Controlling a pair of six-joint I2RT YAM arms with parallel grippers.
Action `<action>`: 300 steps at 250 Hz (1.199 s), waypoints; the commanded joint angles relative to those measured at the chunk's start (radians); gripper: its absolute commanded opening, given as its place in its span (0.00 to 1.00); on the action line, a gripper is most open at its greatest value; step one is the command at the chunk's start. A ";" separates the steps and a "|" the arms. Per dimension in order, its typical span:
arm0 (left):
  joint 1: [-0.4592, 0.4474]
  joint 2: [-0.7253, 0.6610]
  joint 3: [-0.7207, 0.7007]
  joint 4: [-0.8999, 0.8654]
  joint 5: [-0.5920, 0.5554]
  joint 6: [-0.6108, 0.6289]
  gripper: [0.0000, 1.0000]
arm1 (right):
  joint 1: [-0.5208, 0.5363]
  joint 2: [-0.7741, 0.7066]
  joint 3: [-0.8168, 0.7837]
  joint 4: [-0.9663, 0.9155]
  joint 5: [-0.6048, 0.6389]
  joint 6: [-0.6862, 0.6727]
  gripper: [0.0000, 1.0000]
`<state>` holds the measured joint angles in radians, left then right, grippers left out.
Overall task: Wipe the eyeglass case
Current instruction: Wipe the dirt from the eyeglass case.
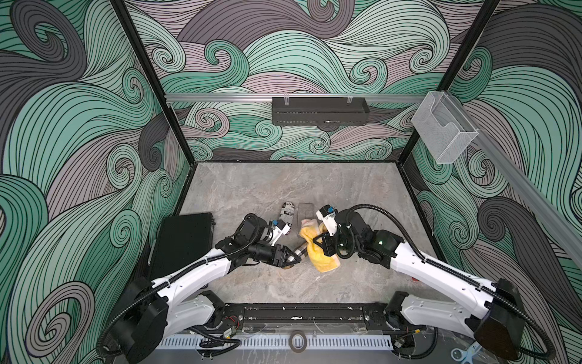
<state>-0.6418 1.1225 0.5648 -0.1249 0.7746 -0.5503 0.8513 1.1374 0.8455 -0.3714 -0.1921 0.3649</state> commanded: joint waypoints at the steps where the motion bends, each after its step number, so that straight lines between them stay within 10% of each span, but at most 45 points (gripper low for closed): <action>1: -0.002 -0.012 0.033 0.128 0.058 0.020 0.46 | 0.027 0.005 0.013 0.042 -0.112 -0.018 0.00; 71: -0.002 -0.012 0.032 0.148 0.065 0.014 0.46 | -0.054 -0.003 0.034 -0.188 0.260 0.022 0.00; 164: -0.003 0.014 0.033 0.195 0.088 -0.002 0.47 | 0.063 0.040 0.084 -0.063 -0.057 -0.059 0.00; 239: 0.018 0.027 0.039 0.198 0.156 0.008 0.47 | -0.048 0.001 0.073 -0.304 0.311 0.002 0.00; 300: 0.055 0.085 0.086 0.184 0.231 0.001 0.47 | -0.076 -0.074 0.050 -0.419 0.270 -0.029 0.00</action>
<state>-0.6086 1.1877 0.5892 0.0074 0.9142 -0.5705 0.7689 1.0863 0.8955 -0.6765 0.0772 0.3489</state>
